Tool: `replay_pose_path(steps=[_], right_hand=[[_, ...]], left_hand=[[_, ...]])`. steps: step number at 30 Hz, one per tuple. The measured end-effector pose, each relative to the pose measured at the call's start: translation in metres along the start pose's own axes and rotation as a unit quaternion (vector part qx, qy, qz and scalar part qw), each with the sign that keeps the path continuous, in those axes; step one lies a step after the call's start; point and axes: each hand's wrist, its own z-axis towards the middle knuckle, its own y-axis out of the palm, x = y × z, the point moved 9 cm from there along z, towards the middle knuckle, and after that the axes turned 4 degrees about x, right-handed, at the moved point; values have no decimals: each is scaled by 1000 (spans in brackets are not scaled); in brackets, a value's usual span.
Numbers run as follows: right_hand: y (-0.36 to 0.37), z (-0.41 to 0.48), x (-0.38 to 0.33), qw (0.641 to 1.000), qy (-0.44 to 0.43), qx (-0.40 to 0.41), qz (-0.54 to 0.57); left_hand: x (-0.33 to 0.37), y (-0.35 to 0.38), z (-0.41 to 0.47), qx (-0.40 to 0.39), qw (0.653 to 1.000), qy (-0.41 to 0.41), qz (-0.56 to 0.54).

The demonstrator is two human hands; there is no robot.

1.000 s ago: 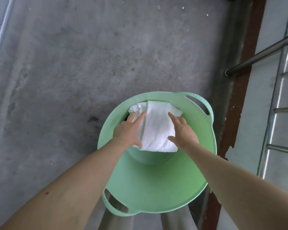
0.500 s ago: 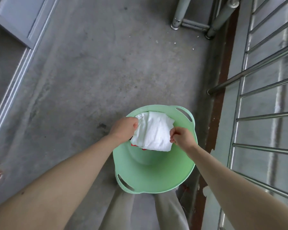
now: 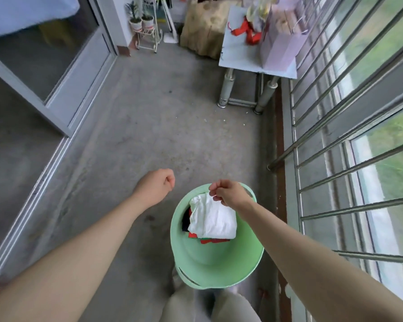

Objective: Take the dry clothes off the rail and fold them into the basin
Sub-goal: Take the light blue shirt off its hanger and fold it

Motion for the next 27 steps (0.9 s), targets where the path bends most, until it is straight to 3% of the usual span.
replay_pose_path(steps=[10, 19, 27], right_hand=[[10, -62, -130, 987, -153, -32, 23], [7, -134, -256, 954, -293, -55, 21], [17, -207, -362, 917, -390, -87, -13]], left_hand=[[49, -138, -60, 124, 992, 30, 4], [107, -265, -124, 235, 969, 70, 34], [130, -376, -178, 344, 936, 59, 32]])
